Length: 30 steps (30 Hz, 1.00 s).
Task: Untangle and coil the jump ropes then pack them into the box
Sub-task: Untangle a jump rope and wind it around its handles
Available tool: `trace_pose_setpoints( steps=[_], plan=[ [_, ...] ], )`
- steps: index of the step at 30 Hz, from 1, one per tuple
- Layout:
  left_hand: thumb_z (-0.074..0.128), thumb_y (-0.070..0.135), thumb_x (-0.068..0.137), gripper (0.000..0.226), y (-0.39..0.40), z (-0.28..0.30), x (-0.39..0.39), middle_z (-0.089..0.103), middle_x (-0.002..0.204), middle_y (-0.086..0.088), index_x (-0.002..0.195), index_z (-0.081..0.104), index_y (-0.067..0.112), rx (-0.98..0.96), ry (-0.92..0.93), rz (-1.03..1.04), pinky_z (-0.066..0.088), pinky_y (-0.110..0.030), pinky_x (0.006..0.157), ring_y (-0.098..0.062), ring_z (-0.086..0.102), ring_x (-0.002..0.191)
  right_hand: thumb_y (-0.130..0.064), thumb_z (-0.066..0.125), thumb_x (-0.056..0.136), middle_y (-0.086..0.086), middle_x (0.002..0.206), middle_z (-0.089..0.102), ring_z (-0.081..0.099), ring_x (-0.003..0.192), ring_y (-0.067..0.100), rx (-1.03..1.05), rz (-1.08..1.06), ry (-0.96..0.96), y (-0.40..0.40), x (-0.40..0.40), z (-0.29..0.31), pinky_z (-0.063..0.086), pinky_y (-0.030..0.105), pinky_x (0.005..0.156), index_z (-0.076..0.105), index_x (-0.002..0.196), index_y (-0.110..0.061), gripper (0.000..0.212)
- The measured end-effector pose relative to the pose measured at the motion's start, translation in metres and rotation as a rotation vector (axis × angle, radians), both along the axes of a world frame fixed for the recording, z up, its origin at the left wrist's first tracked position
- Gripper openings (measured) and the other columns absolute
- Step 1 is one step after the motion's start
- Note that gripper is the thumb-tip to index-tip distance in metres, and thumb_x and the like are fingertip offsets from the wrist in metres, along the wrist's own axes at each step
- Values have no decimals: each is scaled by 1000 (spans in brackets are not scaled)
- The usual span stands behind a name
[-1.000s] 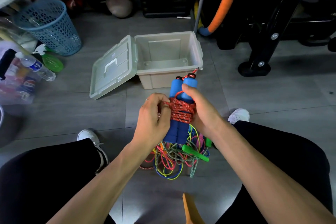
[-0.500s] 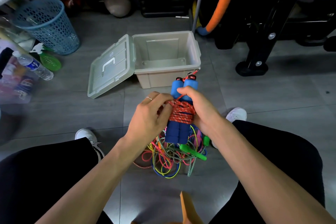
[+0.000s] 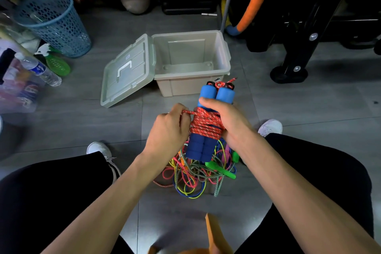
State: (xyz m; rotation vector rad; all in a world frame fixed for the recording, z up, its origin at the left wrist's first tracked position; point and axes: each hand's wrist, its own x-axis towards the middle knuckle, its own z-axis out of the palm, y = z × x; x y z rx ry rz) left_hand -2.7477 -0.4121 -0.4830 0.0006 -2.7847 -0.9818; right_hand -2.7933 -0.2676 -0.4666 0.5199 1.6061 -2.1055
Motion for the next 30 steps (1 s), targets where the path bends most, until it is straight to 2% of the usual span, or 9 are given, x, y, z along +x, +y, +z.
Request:
trace_pose_setpoints(
  steps=[3,9,12,14,17,20,23,27,30],
  plan=[
    [37,28,89,28,-8,3,0,38,48,-3,80,53,8,-197,134,-47,23,-25,43,-32,33,38,-18,83,66,10,73,69,66,65,25,-9,3,15,5,-1,2,55,49,79,70,82,-10,22],
    [40,28,92,15,-19,2,2,47,49,-2,82,44,17,-403,277,-62,25,-20,41,-32,46,36,-13,82,68,14,79,71,69,72,28,-11,-8,139,12,5,12,56,49,79,74,69,-17,9],
    [42,37,96,20,-23,0,8,51,57,2,85,49,21,-251,196,-120,36,-27,42,-34,52,48,-16,77,67,17,86,74,72,76,26,-65,36,135,20,3,20,59,41,76,71,88,-9,23],
    [40,41,97,22,-28,1,11,55,62,4,87,52,25,-40,101,-138,44,-33,46,-30,56,56,-16,75,71,17,90,75,72,78,25,-55,65,98,22,0,20,59,40,77,68,96,-6,28],
    [51,41,92,21,-28,5,8,68,76,3,87,62,24,376,-148,-8,54,-38,65,-19,66,70,-8,72,82,10,82,74,70,72,22,-18,9,77,16,-4,11,57,38,75,68,89,-8,8],
    [63,52,81,33,-24,7,10,71,95,2,99,65,24,756,-501,32,56,-40,85,-18,68,95,-10,73,82,-1,63,69,66,59,13,54,-53,60,1,-5,0,53,31,67,67,81,-12,7],
    [72,44,78,42,-25,1,21,70,107,5,116,63,28,793,-783,-99,53,-36,91,-10,65,105,-12,73,83,-2,60,68,64,56,13,-8,-125,25,-9,-5,-9,52,32,65,67,76,-14,9],
    [63,21,94,25,-26,-12,21,69,107,-8,118,62,14,831,-705,-9,57,-35,86,-13,68,91,-10,75,82,0,68,70,66,62,14,8,-144,-9,-13,-10,-22,53,34,69,66,81,-14,9],
    [63,22,93,22,-36,-25,19,71,98,-9,113,65,12,854,-689,182,60,-34,75,-18,70,81,-21,78,78,5,78,69,65,73,20,202,-42,-31,-16,-16,-38,53,39,78,67,83,-11,16]
  ],
)
